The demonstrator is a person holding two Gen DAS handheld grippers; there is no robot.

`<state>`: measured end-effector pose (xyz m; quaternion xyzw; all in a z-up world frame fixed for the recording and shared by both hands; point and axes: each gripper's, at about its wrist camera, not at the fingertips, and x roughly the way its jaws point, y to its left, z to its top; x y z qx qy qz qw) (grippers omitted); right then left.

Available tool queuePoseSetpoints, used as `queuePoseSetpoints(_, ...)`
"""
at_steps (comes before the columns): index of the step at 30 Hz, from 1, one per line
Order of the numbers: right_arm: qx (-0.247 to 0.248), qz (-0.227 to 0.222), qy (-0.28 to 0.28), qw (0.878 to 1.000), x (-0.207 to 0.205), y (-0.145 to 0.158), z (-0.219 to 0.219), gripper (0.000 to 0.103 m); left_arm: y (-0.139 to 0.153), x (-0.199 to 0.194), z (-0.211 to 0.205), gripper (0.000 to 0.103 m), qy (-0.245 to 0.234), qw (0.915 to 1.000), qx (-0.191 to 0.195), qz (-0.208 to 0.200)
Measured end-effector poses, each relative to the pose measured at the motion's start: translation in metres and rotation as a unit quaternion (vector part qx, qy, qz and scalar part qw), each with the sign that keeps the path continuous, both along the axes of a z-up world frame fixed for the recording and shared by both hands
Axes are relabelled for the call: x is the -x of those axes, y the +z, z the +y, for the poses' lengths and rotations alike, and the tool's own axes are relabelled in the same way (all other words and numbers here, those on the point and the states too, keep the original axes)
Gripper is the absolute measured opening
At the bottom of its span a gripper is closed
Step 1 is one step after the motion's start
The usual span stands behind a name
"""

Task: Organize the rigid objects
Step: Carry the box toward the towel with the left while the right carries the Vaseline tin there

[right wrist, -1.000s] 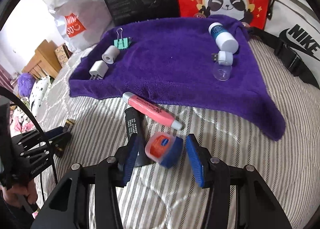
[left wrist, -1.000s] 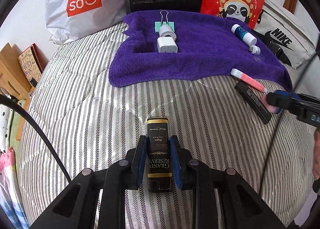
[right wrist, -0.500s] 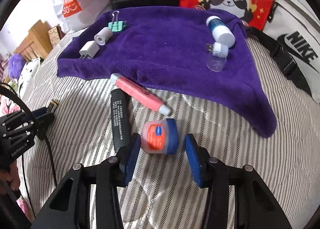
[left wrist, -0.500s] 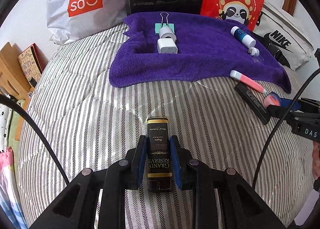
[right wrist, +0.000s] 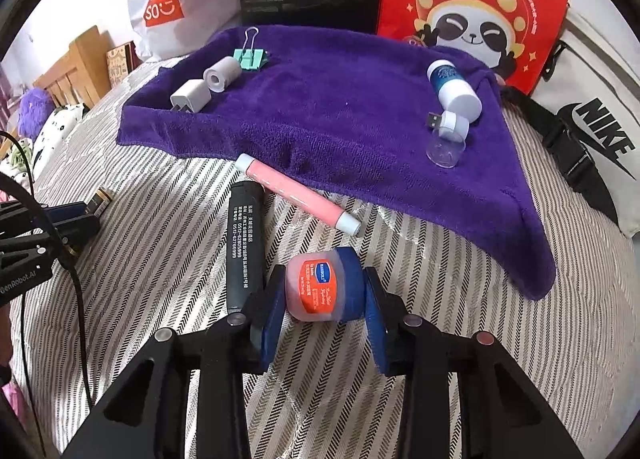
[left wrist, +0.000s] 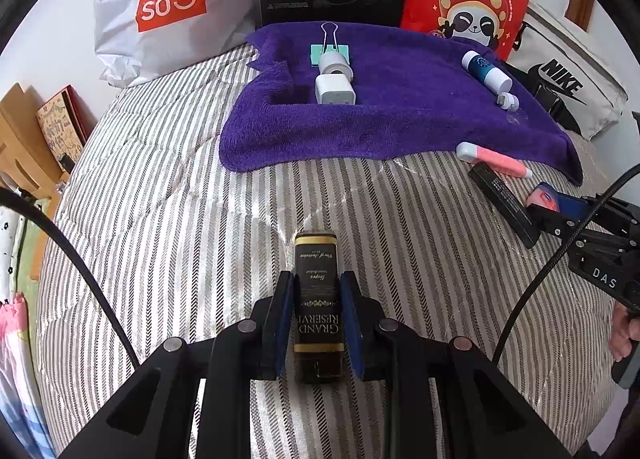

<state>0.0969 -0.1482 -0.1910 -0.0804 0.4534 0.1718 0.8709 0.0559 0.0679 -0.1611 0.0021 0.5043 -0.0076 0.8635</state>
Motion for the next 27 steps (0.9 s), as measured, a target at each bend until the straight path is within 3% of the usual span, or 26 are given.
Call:
queuePoseSetpoints(9,-0.017,-0.033,-0.002,0.999,0.0077,-0.0037,-0.0049,0.037,-0.0004,0.0044,-0.0013,0.023,0.001,1.0000,-0.002,-0.009)
queuePoseSetpoints(27,-0.014,-0.027,0.003,1.000,0.0050,-0.0037,-0.0026,0.037,0.0014,0.0023,-0.0031,0.023,0.007,0.9999,-0.006,0.007)
